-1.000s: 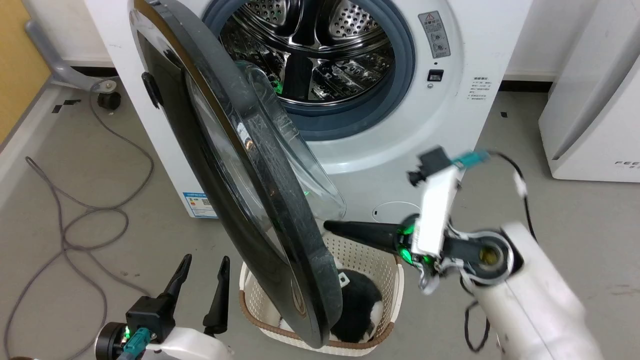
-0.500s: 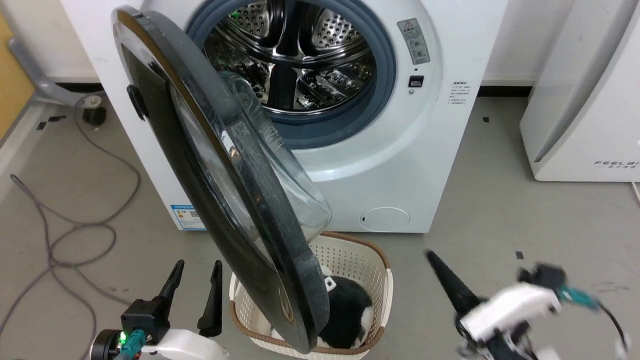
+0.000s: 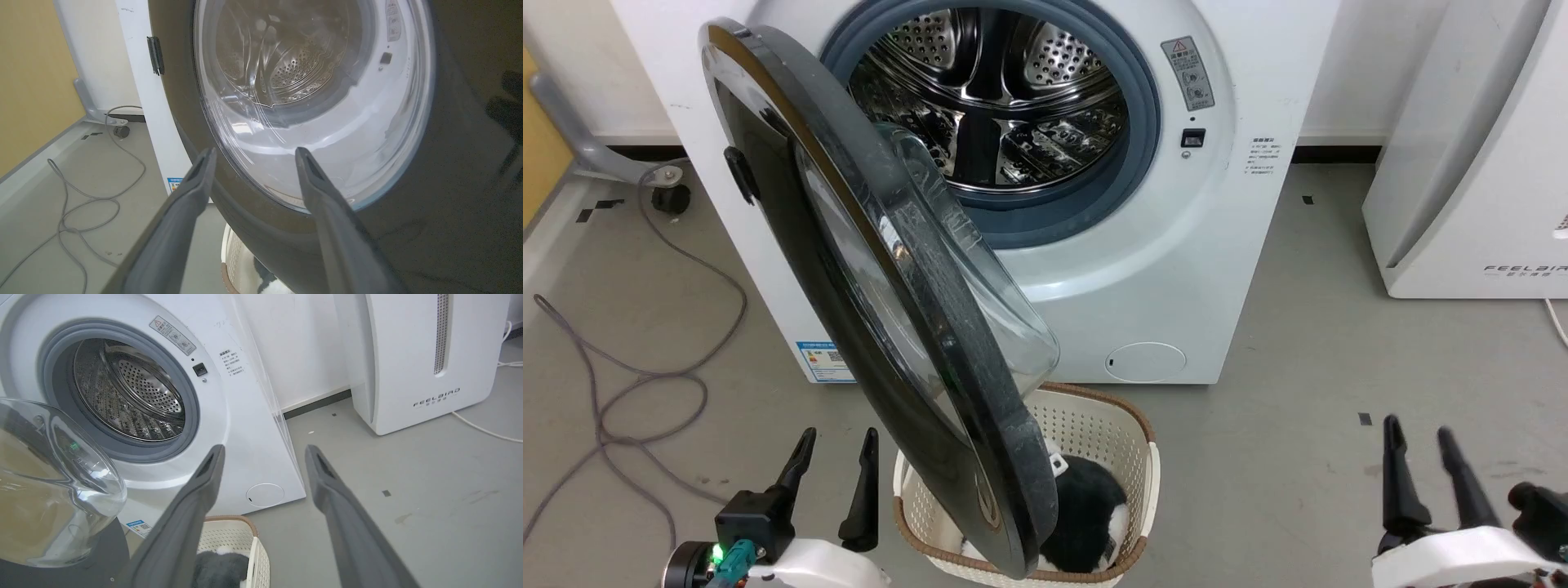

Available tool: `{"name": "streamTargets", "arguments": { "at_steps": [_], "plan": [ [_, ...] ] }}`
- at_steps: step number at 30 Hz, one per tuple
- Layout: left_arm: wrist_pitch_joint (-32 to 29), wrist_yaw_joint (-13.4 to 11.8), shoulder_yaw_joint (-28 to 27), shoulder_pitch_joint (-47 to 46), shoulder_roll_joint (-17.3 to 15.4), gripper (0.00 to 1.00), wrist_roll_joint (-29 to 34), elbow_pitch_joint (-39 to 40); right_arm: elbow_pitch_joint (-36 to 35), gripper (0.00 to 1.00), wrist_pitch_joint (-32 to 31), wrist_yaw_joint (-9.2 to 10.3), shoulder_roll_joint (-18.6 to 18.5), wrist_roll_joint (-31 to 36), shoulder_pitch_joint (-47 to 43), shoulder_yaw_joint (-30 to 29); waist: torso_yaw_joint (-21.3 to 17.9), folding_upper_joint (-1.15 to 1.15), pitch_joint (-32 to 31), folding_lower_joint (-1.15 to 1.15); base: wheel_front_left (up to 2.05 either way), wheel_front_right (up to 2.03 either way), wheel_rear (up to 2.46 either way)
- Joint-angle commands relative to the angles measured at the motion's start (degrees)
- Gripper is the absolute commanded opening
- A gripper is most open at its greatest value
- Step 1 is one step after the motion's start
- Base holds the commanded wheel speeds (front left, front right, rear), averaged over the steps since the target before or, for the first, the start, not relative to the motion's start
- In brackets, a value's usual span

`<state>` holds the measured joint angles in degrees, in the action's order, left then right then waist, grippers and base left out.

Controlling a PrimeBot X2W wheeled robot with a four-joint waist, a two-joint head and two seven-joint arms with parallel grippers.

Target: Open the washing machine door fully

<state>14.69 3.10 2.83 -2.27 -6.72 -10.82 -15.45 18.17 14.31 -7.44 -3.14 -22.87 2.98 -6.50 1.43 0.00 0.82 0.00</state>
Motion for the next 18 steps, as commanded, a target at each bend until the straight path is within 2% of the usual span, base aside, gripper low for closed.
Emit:
{"name": "streamTargets", "arguments": {
  "at_steps": [1, 5, 11, 14, 18],
  "plan": [
    [0.3, -0.5, -0.1, 0.8, -0.4, 1.00, -0.5, -0.2, -0.8, 1.00, 0.3, -0.05, 0.2, 0.9, -1.1, -0.1, 0.0, 0.00, 0.0, 0.00, 0.00, 0.00, 0.00],
    [0.3, -0.6, 0.0, 0.6, -0.5, 1.00, -0.5, -0.3, -8.3, 1.00, 0.5, -0.05, 0.2, 9.6, -2.9, -1.0, 0.3, 0.00, -0.1, 0.00, 0.00, 0.00, 0.00],
    [0.3, -0.7, 0.2, 0.7, -0.6, 1.00, -0.5, -0.4, -17.3, 1.00, -1.9, -0.05, 0.2, 19.4, -6.4, 1.5, 0.5, 0.00, -0.4, 0.00, 0.00, 0.00, 0.00],
    [0.3, -0.7, 0.4, 0.8, -0.7, 1.00, -0.5, -0.5, -20.0, 1.00, -4.4, -0.05, 0.3, 20.6, -8.8, 2.7, 0.6, 0.00, -0.5, 0.00, 0.00, 0.00, 0.00],
    [0.3, -0.8, 0.9, 1.1, -0.9, 1.00, -0.2, -0.6, -20.1, 1.00, -7.2, -0.05, 0.3, 19.8, -11.0, 3.5, 0.5, 0.00, -0.6, 0.00, 0.00, 0.00, 0.00]
  ]
}}
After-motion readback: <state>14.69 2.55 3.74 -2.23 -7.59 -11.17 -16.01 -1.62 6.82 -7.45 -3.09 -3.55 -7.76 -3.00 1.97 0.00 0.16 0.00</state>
